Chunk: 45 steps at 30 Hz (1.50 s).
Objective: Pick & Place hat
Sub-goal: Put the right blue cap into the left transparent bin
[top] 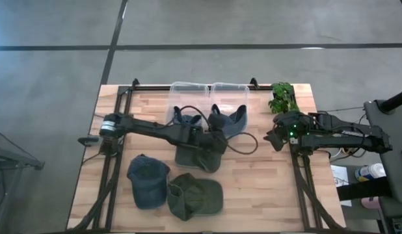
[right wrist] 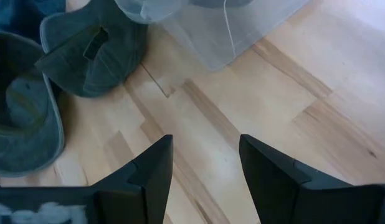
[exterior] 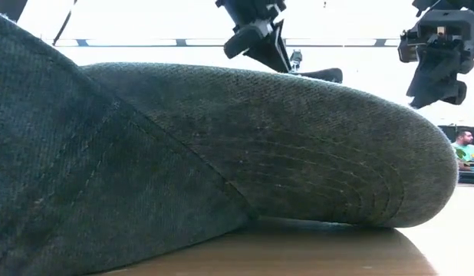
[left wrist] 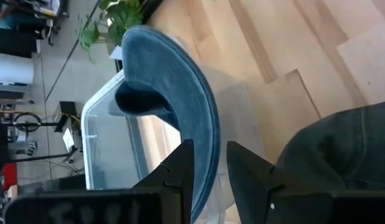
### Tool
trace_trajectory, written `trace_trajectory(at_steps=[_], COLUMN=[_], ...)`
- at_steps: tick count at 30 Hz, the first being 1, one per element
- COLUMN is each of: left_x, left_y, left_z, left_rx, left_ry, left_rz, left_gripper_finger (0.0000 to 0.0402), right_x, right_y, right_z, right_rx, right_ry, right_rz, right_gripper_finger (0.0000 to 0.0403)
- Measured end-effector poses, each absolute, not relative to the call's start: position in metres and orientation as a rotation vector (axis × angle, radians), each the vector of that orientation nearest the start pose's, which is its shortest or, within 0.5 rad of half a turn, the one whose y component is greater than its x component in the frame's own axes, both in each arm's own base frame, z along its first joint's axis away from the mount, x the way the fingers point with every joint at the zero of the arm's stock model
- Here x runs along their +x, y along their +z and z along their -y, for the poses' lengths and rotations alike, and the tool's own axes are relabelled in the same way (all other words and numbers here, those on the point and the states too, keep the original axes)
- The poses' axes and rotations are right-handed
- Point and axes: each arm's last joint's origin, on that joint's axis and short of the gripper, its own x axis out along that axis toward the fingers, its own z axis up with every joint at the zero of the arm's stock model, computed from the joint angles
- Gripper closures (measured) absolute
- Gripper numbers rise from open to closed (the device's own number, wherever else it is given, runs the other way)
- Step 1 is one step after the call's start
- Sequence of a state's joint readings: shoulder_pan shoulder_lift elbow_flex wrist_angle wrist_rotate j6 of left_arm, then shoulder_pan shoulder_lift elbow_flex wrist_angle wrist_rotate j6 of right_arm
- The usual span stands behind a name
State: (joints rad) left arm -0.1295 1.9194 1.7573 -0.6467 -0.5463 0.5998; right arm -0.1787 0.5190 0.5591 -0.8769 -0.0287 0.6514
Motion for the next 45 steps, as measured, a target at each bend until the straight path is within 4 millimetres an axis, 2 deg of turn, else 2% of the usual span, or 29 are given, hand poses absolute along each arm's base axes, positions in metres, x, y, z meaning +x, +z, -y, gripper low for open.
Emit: trace_trajectory(at_steps=[7,16,20,23,28,32,36,41,45], left_x=[0.431,0.441,0.443,0.444,0.446,0.446,0.445,0.438,0.416], left_y=[0.296,0.282,0.284,0.286,0.3,0.304,0.316,0.347,0.371], left_z=[0.043,0.032,0.024,0.022,0.022,0.02,0.016,0.009,0.006], left_rx=[0.832,0.852,0.845,0.863,0.864,0.903,1.001,1.079,1.127], left_ry=[0.167,0.213,0.239,0.247,0.262,0.298,0.426,0.57,0.595], left_rz=[-0.863,-0.887,-0.873,-0.872,-0.832,-0.841,-0.875,-0.927,-1.067], left_gripper_finger=[0.0313,0.0313,0.0315,0.0332,0.0389,0.0391,0.0394,0.0395,0.0395], right_x=[0.096,0.096,0.096,0.096,0.096,0.096,0.095,0.095,0.095], right_y=[0.234,0.233,0.233,0.232,0.231,0.231,0.23,0.23,0.23], right_z=[0.017,0.017,0.017,0.017,0.017,0.017,0.017,0.017,0.017], right_rx=[0.699,0.699,0.699,0.699,0.694,0.682,0.663,0.655,0.645], right_ry=[-0.414,-0.415,-0.417,-0.418,-0.421,-0.43,-0.435,-0.432,-0.428], right_rz=[-0.757,-0.759,-0.763,-0.767,-0.772,-0.77,-0.773,-0.778,-0.78], right_gripper_finger=[0.0225,0.0225,0.0225,0.0225,0.0225,0.0225,0.0225,0.0225,0.0225])
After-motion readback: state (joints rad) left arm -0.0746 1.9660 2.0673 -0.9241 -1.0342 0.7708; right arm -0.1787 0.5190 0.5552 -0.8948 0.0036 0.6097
